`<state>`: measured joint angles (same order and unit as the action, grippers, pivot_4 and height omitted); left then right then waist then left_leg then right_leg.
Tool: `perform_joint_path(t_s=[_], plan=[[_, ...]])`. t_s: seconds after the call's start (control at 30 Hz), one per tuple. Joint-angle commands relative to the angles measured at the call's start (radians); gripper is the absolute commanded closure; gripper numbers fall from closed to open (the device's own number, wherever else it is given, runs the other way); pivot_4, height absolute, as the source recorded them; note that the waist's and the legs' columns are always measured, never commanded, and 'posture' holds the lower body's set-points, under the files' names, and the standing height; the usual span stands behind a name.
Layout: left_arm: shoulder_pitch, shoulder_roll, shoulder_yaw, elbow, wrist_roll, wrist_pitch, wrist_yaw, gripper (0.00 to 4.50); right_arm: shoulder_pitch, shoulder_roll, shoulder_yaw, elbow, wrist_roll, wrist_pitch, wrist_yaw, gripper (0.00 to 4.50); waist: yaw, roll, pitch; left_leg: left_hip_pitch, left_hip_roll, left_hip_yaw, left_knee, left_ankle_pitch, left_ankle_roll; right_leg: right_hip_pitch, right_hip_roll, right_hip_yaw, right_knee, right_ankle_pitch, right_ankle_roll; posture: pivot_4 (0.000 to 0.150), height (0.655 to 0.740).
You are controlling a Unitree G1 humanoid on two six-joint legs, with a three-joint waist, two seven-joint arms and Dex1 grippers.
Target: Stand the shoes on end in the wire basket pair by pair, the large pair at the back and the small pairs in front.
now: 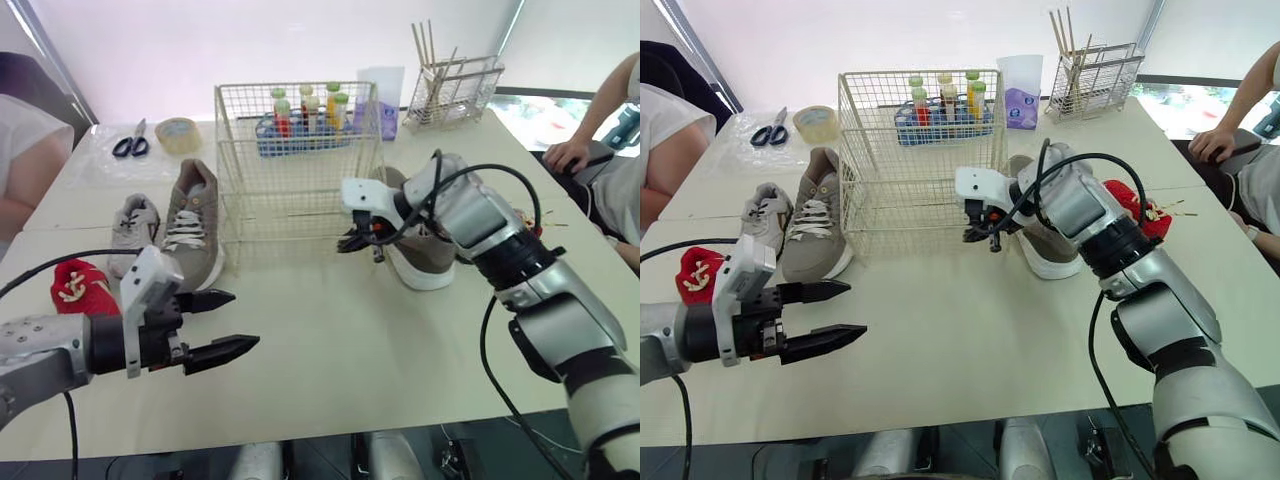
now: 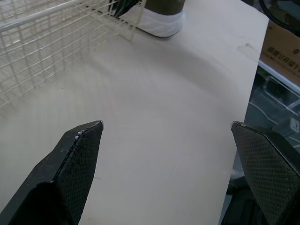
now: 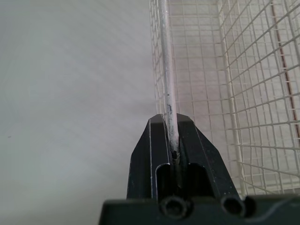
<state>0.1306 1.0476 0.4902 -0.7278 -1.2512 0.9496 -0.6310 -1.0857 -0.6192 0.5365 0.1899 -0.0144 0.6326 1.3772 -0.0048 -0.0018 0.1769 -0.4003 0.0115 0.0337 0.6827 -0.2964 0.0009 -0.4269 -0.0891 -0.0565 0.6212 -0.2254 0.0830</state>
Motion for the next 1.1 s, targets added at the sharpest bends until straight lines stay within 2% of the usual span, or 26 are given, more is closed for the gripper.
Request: perform_joint_path(t_s=[0.03,0.33,0.63,0.83,0.93,1.0,1.1], plan=[[-0.018,-0.001,0.013,-0.007,0.003,-0.025,-0.017,0.0,0.053,-0.043,-0.037,-0.176,0.045,0.124,0.021,4.46,-0.001,0.0,0.0,0.0,0.0,0.0,0.0,0.0,0.0,0.0,0.0,0.0,0.0,0.0,0.0,0.15,0.74],[-0.085,-0.003,-0.066,0.034,0.046,-0.034,-0.063,0.0,0.129,-0.051,-0.061,-0.379,0.1,0.27,-0.017,4.46,-0.008,0.0,0.0,0.0,0.0,0.0,0.0,0.0,0.0,0.0,0.001,0.0,0.0,0.0,0.0,0.15,0.74],[-0.089,-0.014,-0.083,0.034,0.057,-0.032,-0.07,0.0,0.13,-0.05,-0.046,-0.408,0.095,0.244,-0.052,4.46,-0.008,-0.001,0.0,0.0,0.001,0.0,0.0,0.0,0.0,0.0,0.001,0.0,0.0,0.0,0.0,0.15,0.74],[-0.086,-0.029,-0.094,0.026,0.065,-0.031,-0.067,0.0,0.142,-0.076,-0.013,-0.411,0.057,0.149,-0.057,4.46,-0.009,-0.001,0.0,0.0,0.001,0.0,0.0,0.0,0.0,-0.001,0.001,0.0,0.0,0.0,0.0,0.15,0.74],[-0.086,-0.033,-0.098,0.024,0.067,-0.03,-0.064,0.0,0.147,-0.081,-0.013,-0.425,0.061,0.152,-0.062,3.51,-0.008,-0.001,0.0,0.0,0.001,0.0,0.0,0.0,0.0,-0.001,0.001,0.0,0.0,0.0,0.0,0.15,0.74],[-0.089,-0.034,-0.102,0.024,0.066,-0.03,-0.061,0.0,0.146,-0.082,-0.018,-0.437,0.069,0.165,-0.061,2.71,-0.008,-0.001,0.0,0.0,0.001,0.0,0.0,0.0,0.0,-0.001,0.001,0.0,0.0,0.0,0.0,0.15,0.74],[-0.089,-0.033,-0.103,0.023,0.065,-0.029,-0.061,0.0,0.132,-0.075,-0.048,-0.454,0.092,0.207,-0.076,1.07,-0.008,-0.001,0.0,0.0,0.001,0.0,0.0,0.0,0.0,-0.001,0.001,0.0,0.0,0.0,0.0,0.15,0.74]])
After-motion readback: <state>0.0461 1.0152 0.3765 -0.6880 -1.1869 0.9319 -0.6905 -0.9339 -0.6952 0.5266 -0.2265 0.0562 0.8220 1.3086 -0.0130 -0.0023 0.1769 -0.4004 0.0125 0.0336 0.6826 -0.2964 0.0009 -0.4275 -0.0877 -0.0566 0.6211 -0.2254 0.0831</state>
